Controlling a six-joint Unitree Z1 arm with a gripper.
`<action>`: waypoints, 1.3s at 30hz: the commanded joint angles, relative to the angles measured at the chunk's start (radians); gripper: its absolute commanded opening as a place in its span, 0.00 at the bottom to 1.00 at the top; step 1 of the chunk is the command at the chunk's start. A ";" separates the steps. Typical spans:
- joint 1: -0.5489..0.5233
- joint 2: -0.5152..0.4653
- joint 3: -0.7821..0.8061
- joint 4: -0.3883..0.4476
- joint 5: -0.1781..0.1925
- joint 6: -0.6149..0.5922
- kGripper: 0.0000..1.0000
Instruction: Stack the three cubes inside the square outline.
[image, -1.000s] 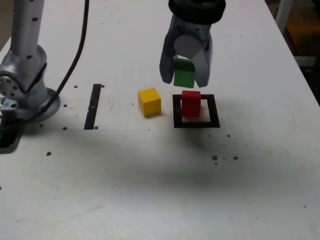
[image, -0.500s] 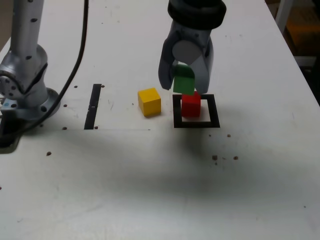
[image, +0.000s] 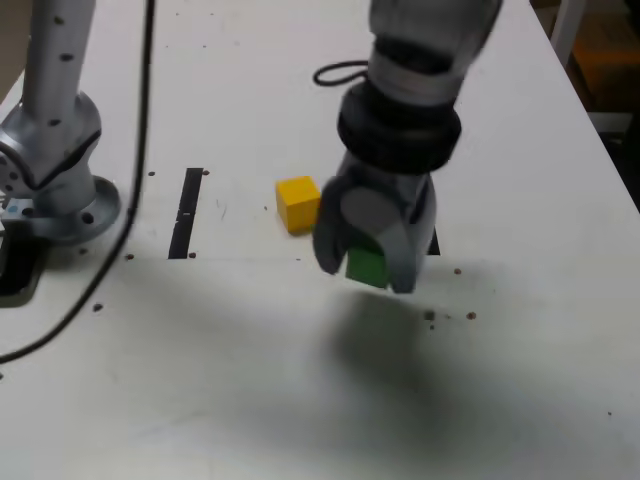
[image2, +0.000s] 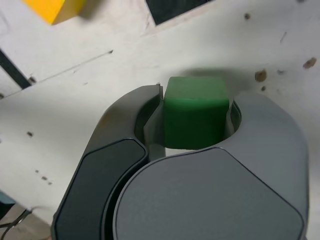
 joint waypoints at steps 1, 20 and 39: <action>-0.005 0.024 0.005 -0.022 0.002 0.006 0.50; 0.005 -0.039 0.019 0.023 0.110 -0.044 0.74; 0.243 -0.190 0.178 0.099 0.102 -0.098 0.74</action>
